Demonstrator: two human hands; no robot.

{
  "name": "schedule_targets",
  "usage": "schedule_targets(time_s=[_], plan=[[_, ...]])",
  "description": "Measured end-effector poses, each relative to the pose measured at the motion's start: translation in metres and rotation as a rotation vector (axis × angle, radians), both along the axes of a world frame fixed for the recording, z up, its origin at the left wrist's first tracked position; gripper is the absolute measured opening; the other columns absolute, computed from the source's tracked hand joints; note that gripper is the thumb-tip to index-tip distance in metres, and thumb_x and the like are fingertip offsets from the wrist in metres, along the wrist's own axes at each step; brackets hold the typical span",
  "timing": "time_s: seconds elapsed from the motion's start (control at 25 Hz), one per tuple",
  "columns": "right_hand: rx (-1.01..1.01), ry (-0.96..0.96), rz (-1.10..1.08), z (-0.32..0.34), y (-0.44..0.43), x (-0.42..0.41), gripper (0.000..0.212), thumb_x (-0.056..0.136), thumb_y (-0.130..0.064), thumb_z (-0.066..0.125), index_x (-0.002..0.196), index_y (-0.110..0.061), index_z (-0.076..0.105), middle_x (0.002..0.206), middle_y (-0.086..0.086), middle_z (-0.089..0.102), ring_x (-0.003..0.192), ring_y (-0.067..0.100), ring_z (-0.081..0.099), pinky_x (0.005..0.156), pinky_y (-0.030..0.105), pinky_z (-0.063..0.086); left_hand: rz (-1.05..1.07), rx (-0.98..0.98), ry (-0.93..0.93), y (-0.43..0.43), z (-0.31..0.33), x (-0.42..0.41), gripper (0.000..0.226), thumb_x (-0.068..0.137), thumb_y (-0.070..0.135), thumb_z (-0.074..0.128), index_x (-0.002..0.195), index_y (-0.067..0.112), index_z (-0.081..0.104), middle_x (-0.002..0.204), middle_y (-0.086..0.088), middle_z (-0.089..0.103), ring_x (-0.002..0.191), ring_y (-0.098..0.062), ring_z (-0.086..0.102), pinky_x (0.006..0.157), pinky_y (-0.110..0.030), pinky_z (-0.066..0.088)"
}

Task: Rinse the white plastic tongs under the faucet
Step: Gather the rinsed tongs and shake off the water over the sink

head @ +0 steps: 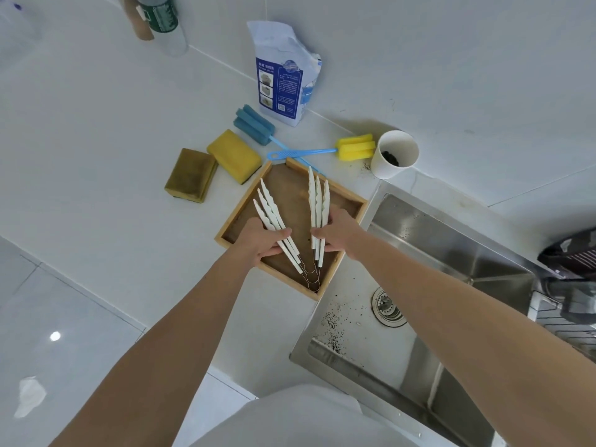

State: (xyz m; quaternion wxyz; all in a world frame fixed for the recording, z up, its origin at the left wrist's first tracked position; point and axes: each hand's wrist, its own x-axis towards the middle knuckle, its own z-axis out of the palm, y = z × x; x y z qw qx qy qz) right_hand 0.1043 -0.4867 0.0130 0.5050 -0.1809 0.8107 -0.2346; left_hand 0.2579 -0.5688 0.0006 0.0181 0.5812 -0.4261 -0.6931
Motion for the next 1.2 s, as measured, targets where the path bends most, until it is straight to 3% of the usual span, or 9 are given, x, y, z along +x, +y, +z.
schedule_targets(time_s=[0.12,0.32,0.56,0.64,0.76,0.84,0.92,1.04,1.2], plan=[[0.058,0.068,0.069,0.002,-0.004,0.0,0.05,0.089,-0.011,0.07,0.134,-0.012,0.046,0.122,0.012,0.061,0.105,0.031,0.066,0.08,0.043,0.062,-0.115,-0.039,-0.048,-0.006,0.001,-0.004,0.03,0.086,0.008,0.072,0.113,0.004,0.06,0.109,-0.012,0.07,0.093,-0.023,0.071,0.069,-0.03,0.061],[0.142,0.155,0.208,0.009,-0.01,0.001,0.046,0.095,-0.021,0.064,0.132,-0.006,0.042,0.12,0.015,0.06,0.098,0.03,0.069,0.081,0.038,0.061,-0.27,-0.11,-0.166,-0.01,0.004,-0.006,0.024,0.09,0.02,0.069,0.108,0.008,0.06,0.104,-0.01,0.072,0.08,-0.019,0.073,0.067,-0.03,0.061],[0.211,0.222,0.378,0.012,-0.017,0.003,0.034,0.1,-0.026,0.054,0.123,-0.002,0.048,0.081,0.01,0.066,0.067,0.02,0.065,0.058,0.023,0.054,-0.402,-0.123,-0.324,-0.016,0.007,-0.003,0.04,0.087,0.037,0.07,0.109,0.005,0.059,0.094,-0.012,0.07,0.074,-0.019,0.072,0.065,-0.029,0.061],[0.198,0.208,0.354,0.011,-0.018,0.001,0.041,0.099,-0.023,0.056,0.133,-0.003,0.043,0.099,0.01,0.063,0.074,0.019,0.064,0.06,0.024,0.056,-0.424,-0.149,-0.348,-0.017,0.009,-0.001,0.041,0.087,0.041,0.07,0.107,0.008,0.057,0.09,-0.008,0.067,0.072,-0.019,0.071,0.067,-0.029,0.061],[0.154,0.237,0.327,0.007,-0.017,-0.001,0.055,0.094,-0.024,0.063,0.138,-0.007,0.035,0.119,0.009,0.053,0.089,0.026,0.064,0.079,0.036,0.061,-0.443,-0.249,-0.408,-0.016,0.014,0.002,0.046,0.085,0.049,0.067,0.105,0.011,0.051,0.095,-0.004,0.064,0.072,-0.02,0.071,0.062,-0.027,0.06],[0.116,0.339,0.366,0.006,-0.018,-0.002,0.058,0.09,-0.029,0.066,0.134,-0.006,0.036,0.126,0.014,0.055,0.101,0.032,0.064,0.088,0.044,0.058,-0.433,-0.383,-0.44,-0.016,0.016,0.002,0.059,0.084,0.053,0.067,0.117,0.01,0.043,0.11,-0.008,0.06,0.087,-0.026,0.069,0.068,-0.031,0.059],[0.06,0.432,0.369,0.006,-0.02,-0.005,0.064,0.09,-0.031,0.065,0.14,-0.005,0.034,0.134,0.02,0.051,0.116,0.036,0.057,0.093,0.044,0.052,-0.417,-0.592,-0.462,-0.018,0.015,0.0,0.072,0.084,0.052,0.067,0.131,0.008,0.035,0.126,-0.014,0.053,0.109,-0.033,0.061,0.085,-0.038,0.053],[-0.016,0.524,0.386,0.01,-0.026,-0.012,0.067,0.095,-0.032,0.059,0.149,-0.014,0.025,0.134,0.021,0.045,0.119,0.037,0.053,0.085,0.04,0.045,-0.369,-0.81,-0.443,-0.022,0.014,-0.009,0.074,0.088,0.044,0.067,0.141,0.01,0.028,0.136,-0.015,0.041,0.12,-0.033,0.054,0.093,-0.043,0.048],[0.001,0.579,0.45,0.016,-0.037,-0.019,0.067,0.1,-0.041,0.048,0.156,-0.03,0.013,0.137,0.016,0.043,0.121,0.035,0.051,0.084,0.04,0.041,-0.407,-0.888,-0.491,-0.028,0.013,-0.019,0.076,0.092,0.042,0.062,0.151,0.02,0.019,0.148,-0.012,0.032,0.129,-0.031,0.046,0.094,-0.047,0.048]])
